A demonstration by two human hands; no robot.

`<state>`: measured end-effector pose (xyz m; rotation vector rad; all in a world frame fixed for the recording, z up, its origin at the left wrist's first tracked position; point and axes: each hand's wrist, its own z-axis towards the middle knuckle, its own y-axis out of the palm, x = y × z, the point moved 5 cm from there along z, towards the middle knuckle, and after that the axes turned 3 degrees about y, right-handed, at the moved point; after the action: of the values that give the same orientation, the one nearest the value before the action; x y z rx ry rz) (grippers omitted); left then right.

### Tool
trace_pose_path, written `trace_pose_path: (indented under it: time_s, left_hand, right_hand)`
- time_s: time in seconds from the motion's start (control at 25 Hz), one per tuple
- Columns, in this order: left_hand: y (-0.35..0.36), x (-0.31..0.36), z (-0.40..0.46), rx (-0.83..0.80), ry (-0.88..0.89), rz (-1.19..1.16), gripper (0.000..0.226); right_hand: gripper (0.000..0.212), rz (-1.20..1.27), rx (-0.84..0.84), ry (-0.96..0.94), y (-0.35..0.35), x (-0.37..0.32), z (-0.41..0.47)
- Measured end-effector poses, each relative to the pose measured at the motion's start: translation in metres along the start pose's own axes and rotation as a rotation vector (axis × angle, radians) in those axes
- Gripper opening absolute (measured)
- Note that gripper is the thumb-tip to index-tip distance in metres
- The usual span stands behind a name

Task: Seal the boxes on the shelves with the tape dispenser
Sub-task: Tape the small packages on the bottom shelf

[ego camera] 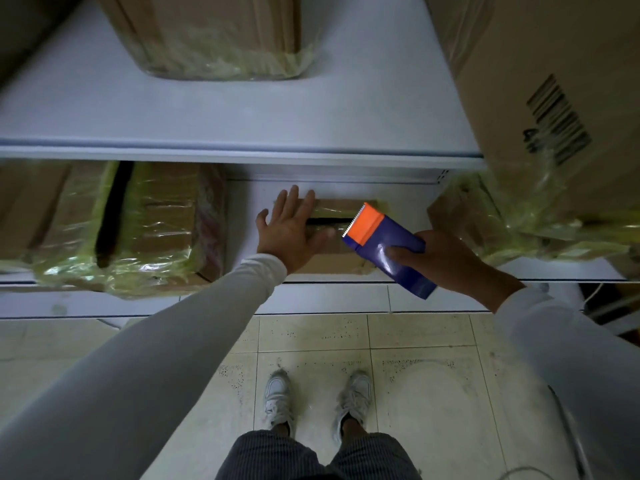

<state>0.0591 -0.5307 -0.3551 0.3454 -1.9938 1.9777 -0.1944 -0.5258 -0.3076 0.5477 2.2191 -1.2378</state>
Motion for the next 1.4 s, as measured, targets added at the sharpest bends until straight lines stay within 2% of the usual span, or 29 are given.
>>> trace_pose_path:
  time_s: [0.12,0.32,0.4,0.52,0.64,0.88,1.08,1.2,1.28,1.4]
  left_hand:
    - [-0.027,-0.001,0.0,0.081,0.088,-0.281,0.054]
    - [-0.048,-0.003,-0.005,-0.054,0.169,-0.622,0.03]
    - [-0.047,-0.003,-0.011,-0.132,0.222,-0.665,0.028]
    - [-0.041,-0.007,-0.02,-0.211,0.186,-0.766,0.029]
    - [-0.036,-0.005,-0.028,-0.253,0.165,-0.867,0.032]
    - [-0.04,0.0,-0.033,-0.286,0.182,-0.884,0.044]
    - [-0.033,-0.012,-0.036,-0.321,0.086,-0.867,0.033]
    - [-0.032,-0.03,-0.037,-0.31,-0.048,-0.926,0.024]
    - [-0.029,-0.032,-0.04,-0.35,-0.067,-0.978,0.017]
    - [-0.028,-0.014,-0.04,-0.403,0.009,-1.012,0.034]
  right_hand:
    - [0.039,-0.013,-0.027,-0.064,-0.002,-0.015,0.009]
    - [0.031,-0.025,-0.116,-0.233,0.013,-0.053,0.011]
    - [0.034,-0.019,-0.158,-0.284,0.02,-0.062,0.01]
    - [0.029,-0.014,-0.207,-0.336,0.026,-0.065,0.006]
    - [0.034,-0.014,-0.222,-0.35,0.03,-0.064,0.004]
    - [0.028,-0.013,-0.252,-0.376,0.036,-0.069,0.004]
    - [0.032,-0.051,-0.256,-0.344,0.033,-0.061,0.008]
    - [0.044,-0.071,-0.262,-0.332,0.027,-0.053,0.01]
    - [0.046,-0.077,-0.271,-0.337,0.027,-0.05,0.011]
    - [0.046,-0.078,-0.295,-0.37,0.033,-0.056,0.01]
